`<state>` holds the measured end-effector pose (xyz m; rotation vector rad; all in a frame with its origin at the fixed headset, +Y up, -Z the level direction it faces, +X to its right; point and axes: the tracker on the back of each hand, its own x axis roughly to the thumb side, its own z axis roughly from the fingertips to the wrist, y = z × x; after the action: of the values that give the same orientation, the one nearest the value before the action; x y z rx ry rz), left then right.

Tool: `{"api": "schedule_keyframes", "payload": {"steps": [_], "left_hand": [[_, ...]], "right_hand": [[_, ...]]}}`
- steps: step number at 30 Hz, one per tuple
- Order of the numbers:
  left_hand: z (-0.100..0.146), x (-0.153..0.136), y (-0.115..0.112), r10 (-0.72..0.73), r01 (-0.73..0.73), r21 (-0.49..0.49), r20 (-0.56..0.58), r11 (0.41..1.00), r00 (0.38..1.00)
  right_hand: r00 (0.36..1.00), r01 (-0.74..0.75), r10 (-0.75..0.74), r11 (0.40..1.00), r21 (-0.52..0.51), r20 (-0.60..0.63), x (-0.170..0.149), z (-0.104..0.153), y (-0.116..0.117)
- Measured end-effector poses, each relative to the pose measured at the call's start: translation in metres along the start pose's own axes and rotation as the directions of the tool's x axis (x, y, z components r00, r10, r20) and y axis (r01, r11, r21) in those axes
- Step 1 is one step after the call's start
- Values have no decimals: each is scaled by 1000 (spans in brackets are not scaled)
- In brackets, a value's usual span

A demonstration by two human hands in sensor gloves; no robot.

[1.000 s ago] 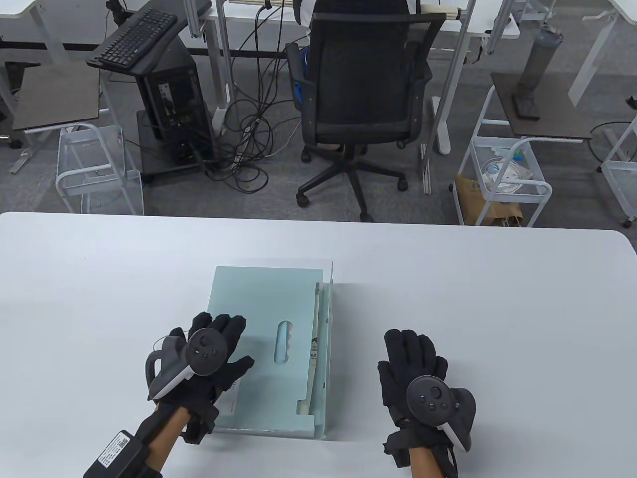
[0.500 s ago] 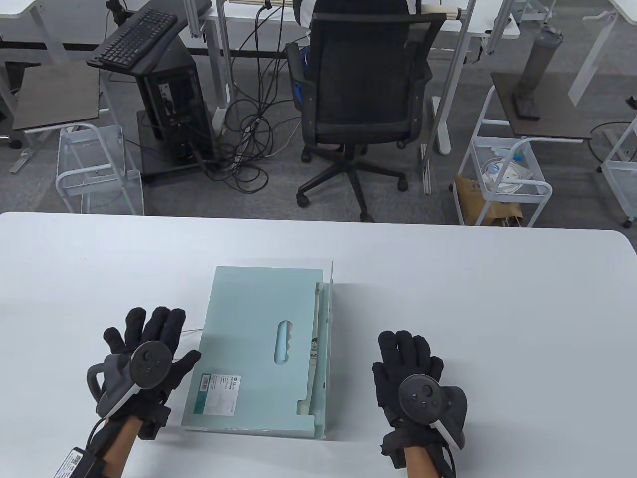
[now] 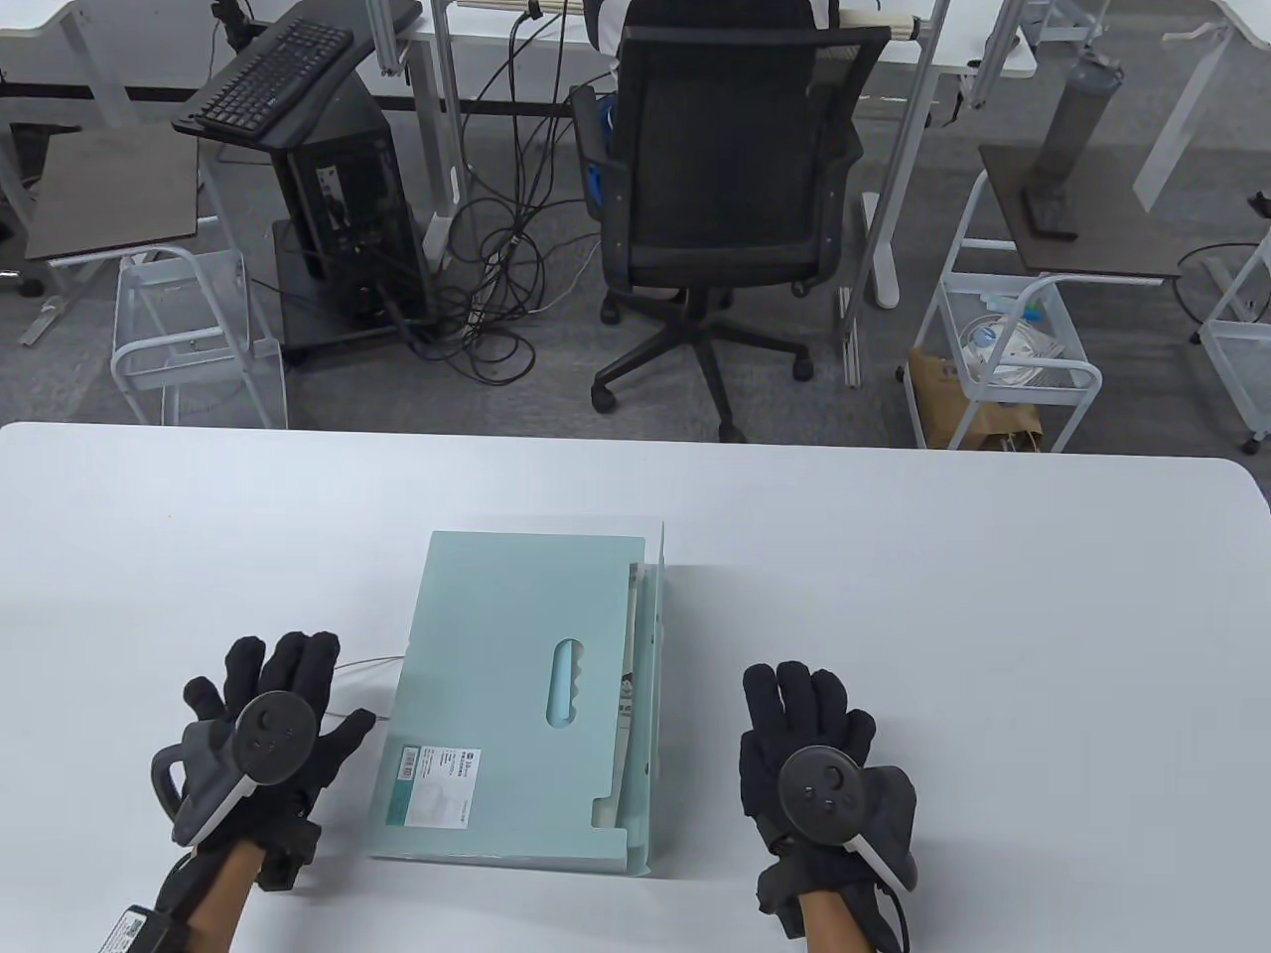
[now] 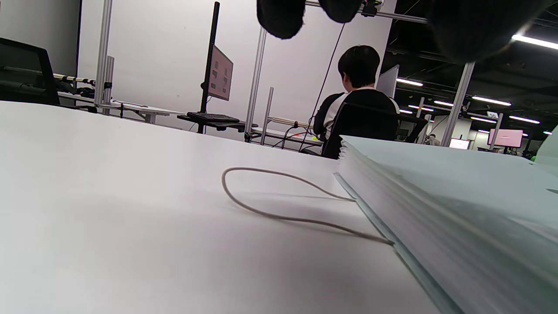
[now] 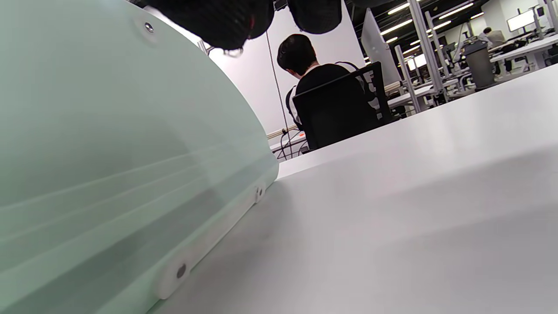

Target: Sort materials into accordion folder compartments

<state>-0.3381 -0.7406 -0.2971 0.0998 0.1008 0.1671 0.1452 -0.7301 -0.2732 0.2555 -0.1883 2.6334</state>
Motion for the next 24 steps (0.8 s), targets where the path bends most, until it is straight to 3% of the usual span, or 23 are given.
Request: {"api": "schedule_keyframes", "payload": {"steps": [13, 24], "left_hand": [[-2, -9, -1, -19, 18, -33, -32, 999, 999], [-3, -17, 0, 11, -14, -36, -69, 999, 998]], "right_hand": [[969, 167, -182, 981, 100, 165, 39, -1, 20], [958, 90, -169, 945, 316, 233, 66, -3, 63]]}}
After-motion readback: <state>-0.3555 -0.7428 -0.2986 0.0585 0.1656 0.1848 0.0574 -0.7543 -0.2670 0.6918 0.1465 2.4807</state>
